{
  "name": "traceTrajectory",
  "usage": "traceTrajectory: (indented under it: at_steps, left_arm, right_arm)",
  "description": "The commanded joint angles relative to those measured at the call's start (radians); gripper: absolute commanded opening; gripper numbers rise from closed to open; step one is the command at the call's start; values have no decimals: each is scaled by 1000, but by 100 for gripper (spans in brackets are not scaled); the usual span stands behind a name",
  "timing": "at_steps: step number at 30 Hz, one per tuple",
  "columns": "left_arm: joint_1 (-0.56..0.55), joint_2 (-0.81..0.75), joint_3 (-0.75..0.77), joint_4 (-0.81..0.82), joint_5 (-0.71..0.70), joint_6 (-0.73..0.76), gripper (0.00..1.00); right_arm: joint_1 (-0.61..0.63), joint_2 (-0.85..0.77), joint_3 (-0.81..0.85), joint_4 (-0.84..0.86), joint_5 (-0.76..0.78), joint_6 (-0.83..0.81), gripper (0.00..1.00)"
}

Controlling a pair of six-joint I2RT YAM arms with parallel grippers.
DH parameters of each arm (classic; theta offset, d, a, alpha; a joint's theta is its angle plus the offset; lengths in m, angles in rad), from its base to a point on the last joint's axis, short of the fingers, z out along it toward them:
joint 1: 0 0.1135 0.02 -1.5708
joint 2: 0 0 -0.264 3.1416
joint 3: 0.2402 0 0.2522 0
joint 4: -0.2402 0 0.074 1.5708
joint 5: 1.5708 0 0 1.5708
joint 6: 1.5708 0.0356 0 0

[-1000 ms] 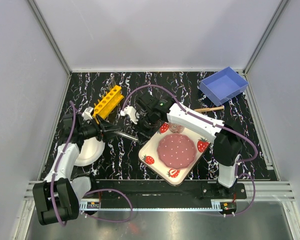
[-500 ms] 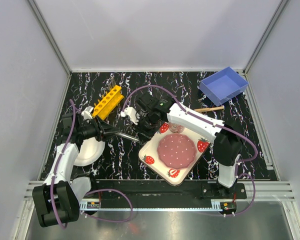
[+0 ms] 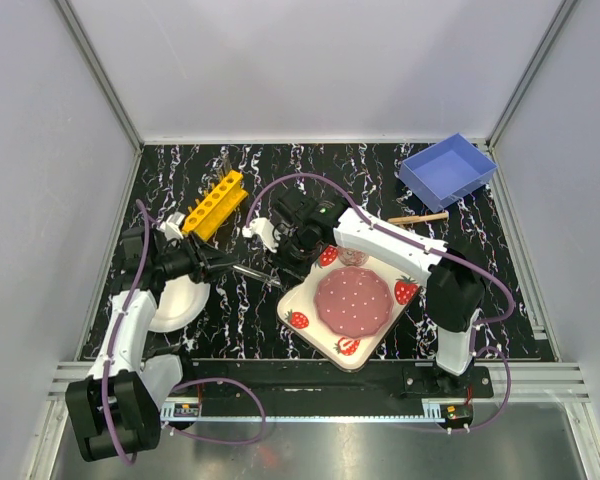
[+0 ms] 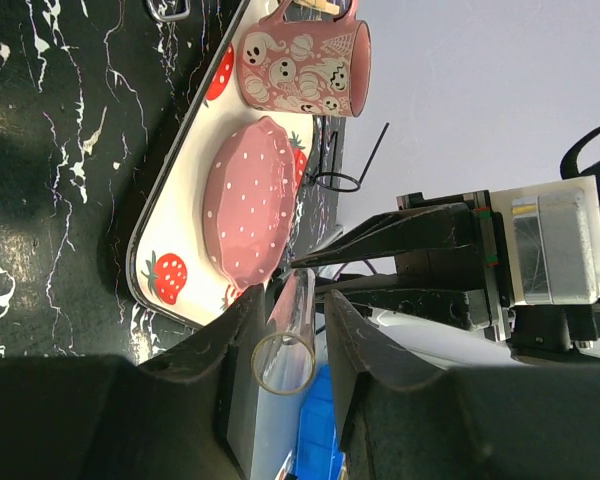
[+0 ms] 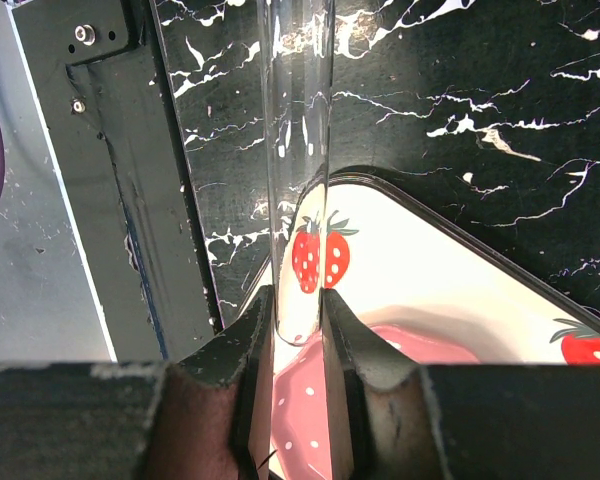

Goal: Organize the chemistry lab equipment

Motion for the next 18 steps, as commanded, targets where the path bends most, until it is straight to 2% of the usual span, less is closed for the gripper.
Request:
traceTrajectory:
  at_steps: [1, 11, 18]
  left_arm:
    - [6, -51, 35, 23, -43, -17, 33]
    - [7, -98, 3, 64, -71, -57, 29]
    - [7, -100, 5, 67, -76, -54, 16]
  right_arm:
    - [5, -55, 7, -3, 6, -10, 19]
    - [5, -41, 24, -7, -17, 6, 19]
    - [5, -41, 22, -12, -19, 4, 20]
